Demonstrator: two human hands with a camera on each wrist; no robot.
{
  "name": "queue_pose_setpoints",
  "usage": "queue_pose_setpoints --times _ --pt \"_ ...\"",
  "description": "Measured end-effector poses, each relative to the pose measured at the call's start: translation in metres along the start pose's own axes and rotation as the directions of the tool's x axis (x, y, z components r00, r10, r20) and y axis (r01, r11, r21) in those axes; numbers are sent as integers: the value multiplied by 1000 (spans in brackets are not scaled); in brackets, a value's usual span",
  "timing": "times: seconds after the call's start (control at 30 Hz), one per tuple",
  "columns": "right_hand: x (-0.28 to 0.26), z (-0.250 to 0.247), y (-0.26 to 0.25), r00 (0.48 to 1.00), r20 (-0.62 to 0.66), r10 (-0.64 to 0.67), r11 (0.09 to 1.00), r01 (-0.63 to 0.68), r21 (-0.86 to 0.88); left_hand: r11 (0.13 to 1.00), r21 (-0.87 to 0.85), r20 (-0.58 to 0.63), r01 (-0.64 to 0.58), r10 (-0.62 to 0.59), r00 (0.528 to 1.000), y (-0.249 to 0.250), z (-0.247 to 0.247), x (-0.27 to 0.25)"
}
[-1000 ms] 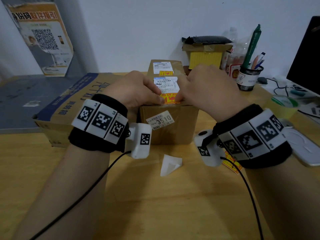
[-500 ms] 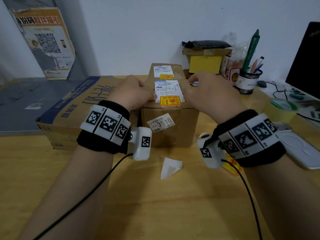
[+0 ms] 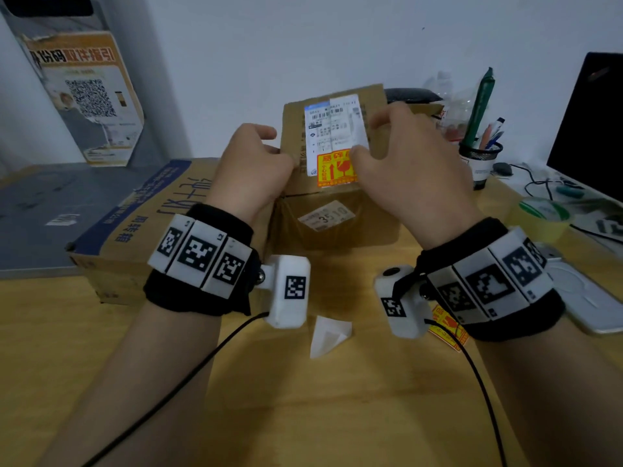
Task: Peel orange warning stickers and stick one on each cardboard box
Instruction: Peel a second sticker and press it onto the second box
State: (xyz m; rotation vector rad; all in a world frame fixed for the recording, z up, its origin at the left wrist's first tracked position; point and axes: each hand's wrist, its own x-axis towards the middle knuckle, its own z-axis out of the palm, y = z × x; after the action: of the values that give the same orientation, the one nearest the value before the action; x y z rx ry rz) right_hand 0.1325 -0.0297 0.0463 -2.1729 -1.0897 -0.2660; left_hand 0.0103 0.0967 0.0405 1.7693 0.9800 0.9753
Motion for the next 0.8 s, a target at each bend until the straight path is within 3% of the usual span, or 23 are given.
queue_pose_setpoints --times 0.23,0.57,0.8 --pt "5 -10 7 991 -135 -25 993 9 -120 963 -269 149 24 17 989 -7 32 -4" --pt "23 1 40 988 -22 155 956 -155 -250 932 -354 332 73 53 942 -26 79 -11" --pt "33 15 71 961 52 272 950 -260 -171 914 -355 424 198 -31 905 -14 101 -11"
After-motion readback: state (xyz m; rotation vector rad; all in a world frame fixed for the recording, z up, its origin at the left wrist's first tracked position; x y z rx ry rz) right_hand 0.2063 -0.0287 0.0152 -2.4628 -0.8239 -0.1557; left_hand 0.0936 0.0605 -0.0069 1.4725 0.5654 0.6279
